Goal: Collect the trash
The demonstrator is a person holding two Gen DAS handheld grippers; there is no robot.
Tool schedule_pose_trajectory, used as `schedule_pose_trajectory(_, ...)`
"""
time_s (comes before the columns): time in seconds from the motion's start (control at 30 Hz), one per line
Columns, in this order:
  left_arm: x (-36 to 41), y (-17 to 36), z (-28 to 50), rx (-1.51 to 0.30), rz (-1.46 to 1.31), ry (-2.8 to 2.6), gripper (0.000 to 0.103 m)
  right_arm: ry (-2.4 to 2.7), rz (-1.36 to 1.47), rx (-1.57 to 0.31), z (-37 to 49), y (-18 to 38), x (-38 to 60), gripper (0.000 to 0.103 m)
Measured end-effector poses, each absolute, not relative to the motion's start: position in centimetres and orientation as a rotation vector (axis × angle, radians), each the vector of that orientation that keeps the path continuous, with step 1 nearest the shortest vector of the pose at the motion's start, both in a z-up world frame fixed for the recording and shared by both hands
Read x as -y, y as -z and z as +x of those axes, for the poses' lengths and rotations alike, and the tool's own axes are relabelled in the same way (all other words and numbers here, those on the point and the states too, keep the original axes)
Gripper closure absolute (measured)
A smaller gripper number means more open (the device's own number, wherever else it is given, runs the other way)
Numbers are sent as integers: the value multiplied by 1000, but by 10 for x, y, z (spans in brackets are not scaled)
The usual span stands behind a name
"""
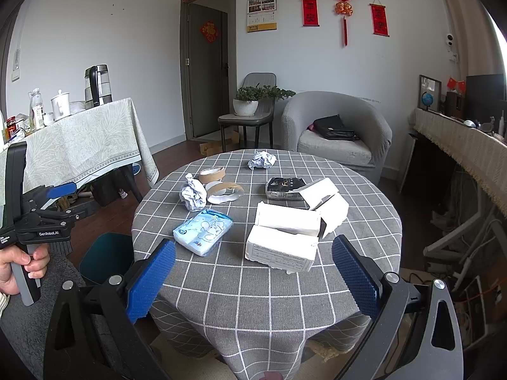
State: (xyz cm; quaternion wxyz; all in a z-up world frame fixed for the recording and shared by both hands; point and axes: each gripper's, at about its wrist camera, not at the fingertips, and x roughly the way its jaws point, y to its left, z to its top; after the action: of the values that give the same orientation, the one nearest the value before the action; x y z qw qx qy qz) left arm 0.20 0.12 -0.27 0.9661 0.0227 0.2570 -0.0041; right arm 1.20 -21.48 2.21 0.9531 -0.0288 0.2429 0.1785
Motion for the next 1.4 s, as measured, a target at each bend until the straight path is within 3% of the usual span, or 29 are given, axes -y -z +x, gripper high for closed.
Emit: schedule_pose_trajectory(1.4,2,2,1,-524,48,7,4,-362,-66,-499,13,-22,214,3)
